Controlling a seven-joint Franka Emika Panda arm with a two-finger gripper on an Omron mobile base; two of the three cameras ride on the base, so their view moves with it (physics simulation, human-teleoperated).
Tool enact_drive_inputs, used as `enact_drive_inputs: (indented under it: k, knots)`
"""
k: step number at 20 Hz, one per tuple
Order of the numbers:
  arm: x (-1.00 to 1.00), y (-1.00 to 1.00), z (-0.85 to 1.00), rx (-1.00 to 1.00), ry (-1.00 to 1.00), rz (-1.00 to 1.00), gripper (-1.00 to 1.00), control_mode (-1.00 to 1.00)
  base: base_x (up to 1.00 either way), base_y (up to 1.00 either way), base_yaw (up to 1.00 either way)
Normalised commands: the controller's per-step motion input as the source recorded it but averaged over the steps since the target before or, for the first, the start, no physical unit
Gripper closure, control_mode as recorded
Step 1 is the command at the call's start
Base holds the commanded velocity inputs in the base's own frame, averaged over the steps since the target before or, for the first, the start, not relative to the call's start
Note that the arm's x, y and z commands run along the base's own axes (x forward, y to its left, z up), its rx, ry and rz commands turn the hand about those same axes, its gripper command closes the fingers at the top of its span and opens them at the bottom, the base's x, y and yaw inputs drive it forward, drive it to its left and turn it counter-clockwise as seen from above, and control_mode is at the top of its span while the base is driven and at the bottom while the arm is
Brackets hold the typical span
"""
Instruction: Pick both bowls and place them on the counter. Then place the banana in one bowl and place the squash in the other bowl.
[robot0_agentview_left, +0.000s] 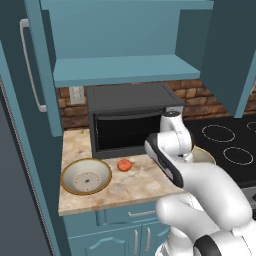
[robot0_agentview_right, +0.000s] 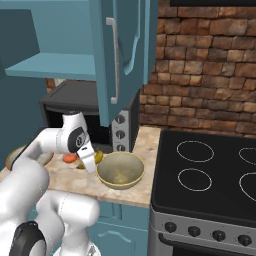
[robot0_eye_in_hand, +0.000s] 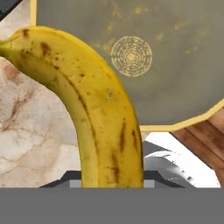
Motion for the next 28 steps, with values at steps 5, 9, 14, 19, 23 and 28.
enact_drive_inputs:
  k: [5, 9, 14, 19, 23, 28]
  knots:
    - [0.0, -0.48, 0.11, -0.1, 0.03, 0.0, 1.0, -1.0, 0.0, 0.0, 0.0]
    - [0.0, -0.46, 0.08, -0.08, 0.08, 0.0, 1.0, -1.0, 0.0, 0.0, 0.0]
    - [0.11, -0.45, 0.02, -0.03, 0.09, 0.0, 1.0, -1.0, 0.0, 0.0, 0.0]
    - [0.19, -0.32, 0.0, 0.0, 0.05, 0.0, 1.0, -1.0, 0.0, 0.0, 0.0]
    - [0.23, -0.02, -0.08, 0.0, 0.0, 0.0, 1.0, -1.0, 0.0, 0.0, 0.0]
    - [0.16, -0.1, -0.2, 0.02, 0.0, 0.0, 1.0, -1.0, 0.0, 0.0, 0.0]
